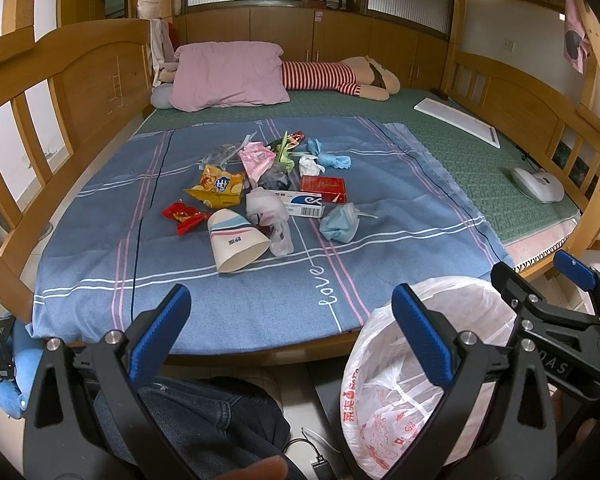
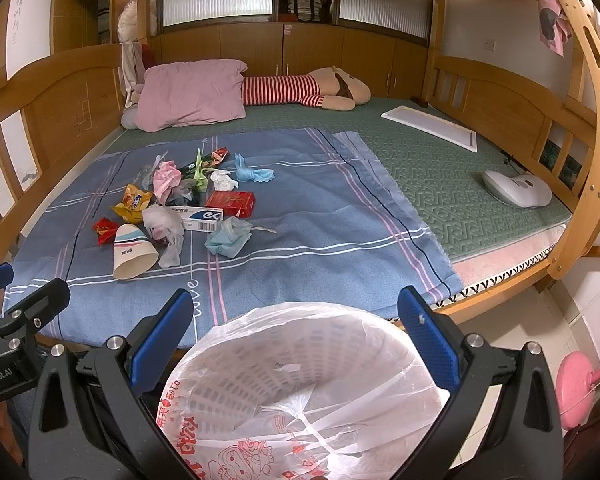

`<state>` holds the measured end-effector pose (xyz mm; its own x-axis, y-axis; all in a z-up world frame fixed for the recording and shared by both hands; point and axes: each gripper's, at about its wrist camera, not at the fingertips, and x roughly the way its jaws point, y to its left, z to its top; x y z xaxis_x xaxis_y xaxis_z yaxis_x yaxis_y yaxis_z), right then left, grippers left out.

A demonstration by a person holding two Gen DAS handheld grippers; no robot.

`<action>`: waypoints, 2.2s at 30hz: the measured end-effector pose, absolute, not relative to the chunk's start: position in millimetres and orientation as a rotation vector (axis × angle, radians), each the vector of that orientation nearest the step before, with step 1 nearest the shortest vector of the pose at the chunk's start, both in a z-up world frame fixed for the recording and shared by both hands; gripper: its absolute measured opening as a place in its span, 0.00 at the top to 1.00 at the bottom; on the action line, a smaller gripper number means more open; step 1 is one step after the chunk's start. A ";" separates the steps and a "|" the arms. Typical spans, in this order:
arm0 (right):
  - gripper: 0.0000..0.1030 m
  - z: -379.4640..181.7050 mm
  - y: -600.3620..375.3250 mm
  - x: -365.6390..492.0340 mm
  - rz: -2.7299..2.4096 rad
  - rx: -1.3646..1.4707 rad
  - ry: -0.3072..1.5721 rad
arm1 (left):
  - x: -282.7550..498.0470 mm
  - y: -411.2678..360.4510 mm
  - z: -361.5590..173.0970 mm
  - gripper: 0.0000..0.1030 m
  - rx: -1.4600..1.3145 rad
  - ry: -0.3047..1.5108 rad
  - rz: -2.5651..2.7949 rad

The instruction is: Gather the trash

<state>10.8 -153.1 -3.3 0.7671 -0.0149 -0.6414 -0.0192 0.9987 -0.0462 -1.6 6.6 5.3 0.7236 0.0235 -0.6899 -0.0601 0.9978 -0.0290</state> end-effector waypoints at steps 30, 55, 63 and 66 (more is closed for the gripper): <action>0.03 -2.0 -154.4 11.7 0.004 -0.046 0.696 | -1.7 6.2 5.6 0.03 -0.051 0.760 0.047; 0.03 12.8 -158.9 8.2 -0.060 -0.069 0.618 | 17.7 42.2 -8.2 0.03 -0.058 0.783 0.113; 0.03 -12.2 -169.2 55.6 0.052 0.046 0.776 | 91.5 132.3 -80.1 0.55 -0.324 1.034 0.037; 0.04 -19.0 -165.3 67.8 0.066 0.069 0.804 | 126.8 149.1 -93.3 0.36 -0.430 1.037 0.021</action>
